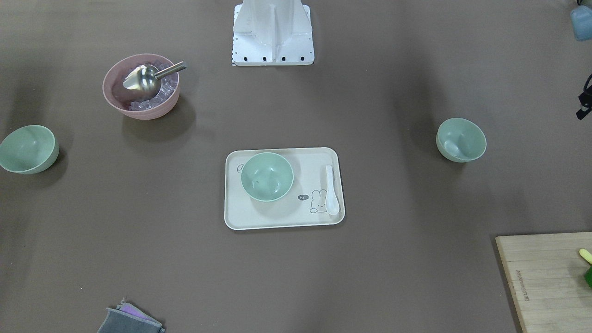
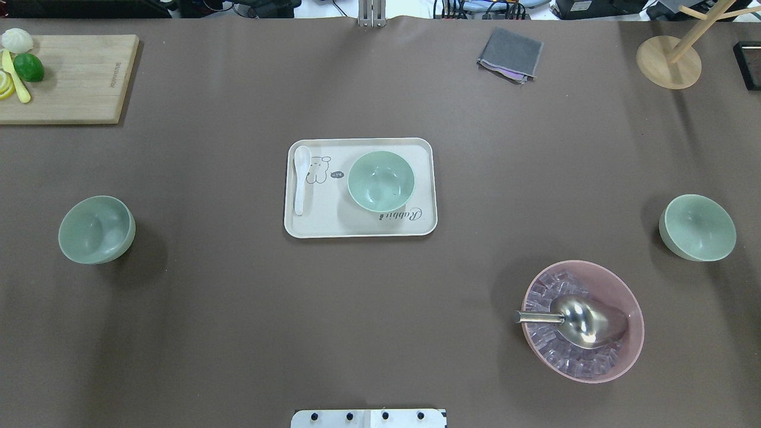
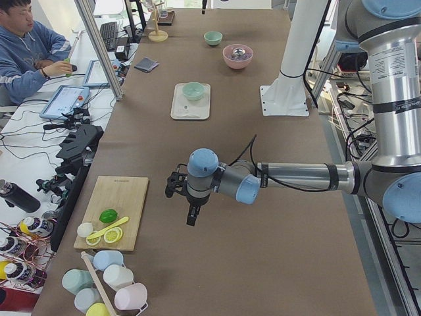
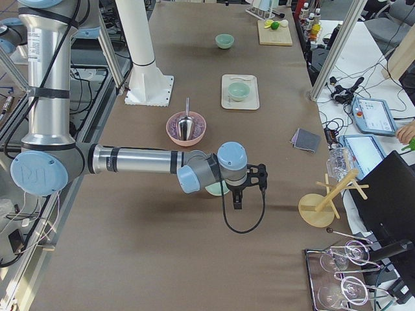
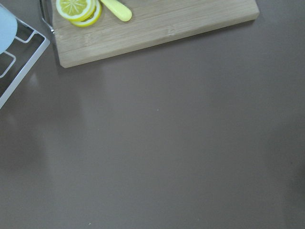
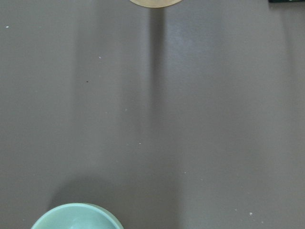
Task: Stack green bowls together
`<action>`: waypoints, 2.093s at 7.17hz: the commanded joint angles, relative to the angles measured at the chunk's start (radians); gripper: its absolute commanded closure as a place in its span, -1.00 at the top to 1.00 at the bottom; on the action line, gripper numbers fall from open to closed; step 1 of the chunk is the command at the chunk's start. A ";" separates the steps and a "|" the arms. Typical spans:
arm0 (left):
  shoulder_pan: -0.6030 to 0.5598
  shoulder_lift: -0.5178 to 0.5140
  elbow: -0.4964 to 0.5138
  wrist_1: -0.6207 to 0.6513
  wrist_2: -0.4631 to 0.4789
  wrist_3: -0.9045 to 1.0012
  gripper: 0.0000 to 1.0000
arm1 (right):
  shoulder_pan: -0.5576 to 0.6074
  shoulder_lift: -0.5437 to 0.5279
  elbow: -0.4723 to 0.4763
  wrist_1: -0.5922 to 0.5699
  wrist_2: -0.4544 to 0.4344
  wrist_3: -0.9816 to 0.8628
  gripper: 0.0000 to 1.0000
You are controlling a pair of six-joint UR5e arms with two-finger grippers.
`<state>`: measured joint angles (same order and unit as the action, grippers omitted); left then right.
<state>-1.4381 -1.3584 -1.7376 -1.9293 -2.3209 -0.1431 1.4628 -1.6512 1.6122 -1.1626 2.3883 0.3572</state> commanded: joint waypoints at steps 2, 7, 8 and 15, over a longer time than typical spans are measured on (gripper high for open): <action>-0.086 0.015 0.041 0.003 -0.127 -0.003 0.96 | 0.056 -0.031 -0.003 -0.078 -0.006 -0.001 1.00; -0.085 0.005 0.059 -0.019 -0.124 -0.001 0.96 | 0.051 -0.038 -0.020 -0.063 -0.029 0.002 1.00; -0.085 0.005 0.056 -0.020 -0.126 -0.003 0.96 | 0.051 -0.036 -0.015 -0.034 -0.034 0.002 1.00; -0.085 0.008 0.050 -0.036 -0.124 -0.026 0.96 | 0.039 -0.061 -0.017 0.035 0.052 0.003 1.00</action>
<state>-1.5233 -1.3510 -1.6861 -1.9646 -2.4445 -0.1589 1.5091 -1.7099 1.5929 -1.1304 2.4385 0.3659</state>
